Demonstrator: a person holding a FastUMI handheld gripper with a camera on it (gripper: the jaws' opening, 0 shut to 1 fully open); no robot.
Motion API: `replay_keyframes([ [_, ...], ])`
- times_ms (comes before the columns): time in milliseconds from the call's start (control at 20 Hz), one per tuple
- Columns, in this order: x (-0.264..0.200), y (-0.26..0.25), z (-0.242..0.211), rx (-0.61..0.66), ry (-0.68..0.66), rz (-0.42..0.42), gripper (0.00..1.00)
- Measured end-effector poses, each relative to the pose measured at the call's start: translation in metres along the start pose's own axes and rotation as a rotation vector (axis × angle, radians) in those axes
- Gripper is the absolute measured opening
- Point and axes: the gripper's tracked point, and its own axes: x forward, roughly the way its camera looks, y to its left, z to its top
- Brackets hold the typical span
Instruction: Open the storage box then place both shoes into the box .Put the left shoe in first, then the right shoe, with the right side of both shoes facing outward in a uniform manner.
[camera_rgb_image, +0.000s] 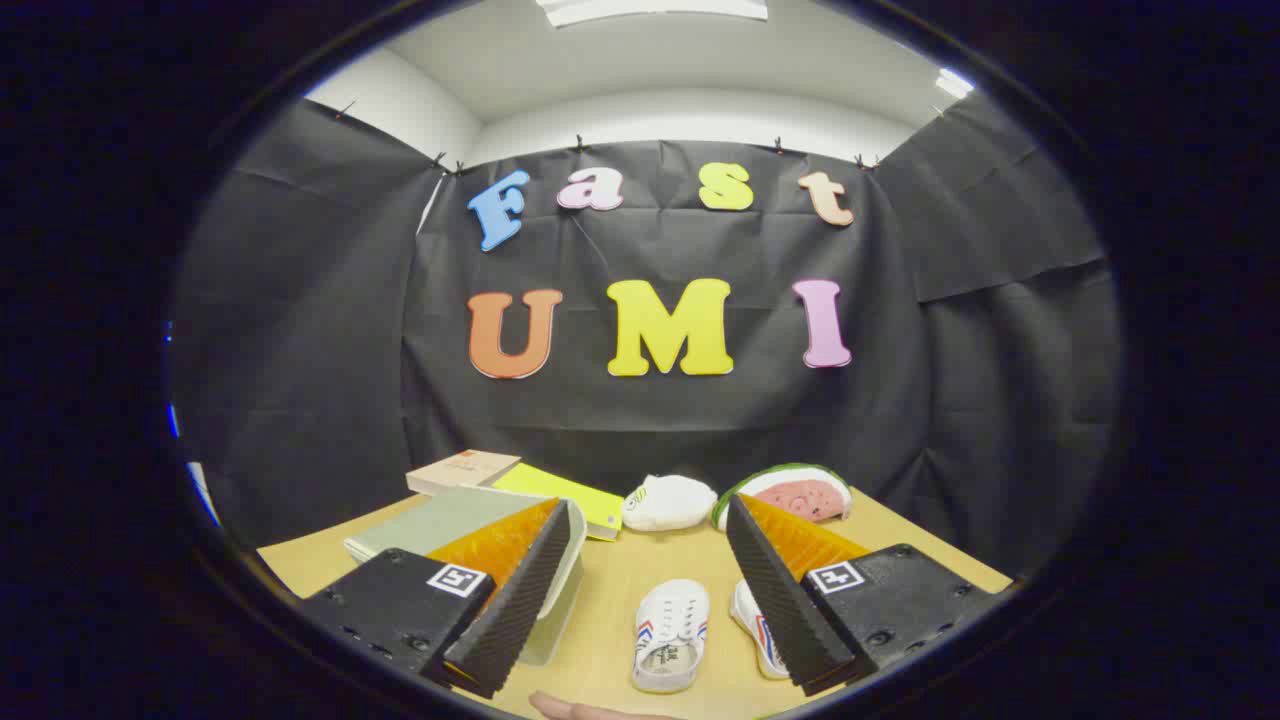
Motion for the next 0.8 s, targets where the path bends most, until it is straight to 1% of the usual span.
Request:
replay_keyframes([
  [250, 0.003, -0.010, -0.011, 0.029, 0.038, 0.006, 1.00],
  [450, 0.001, -0.011, -0.019, 0.064, 0.063, 0.045, 1.00],
  [700, 0.003, -0.022, -0.020, 0.045, 0.064, 0.034, 1.00],
  [800, 0.005, -0.021, -0.024, 0.051, 0.074, 0.044, 1.00],
])
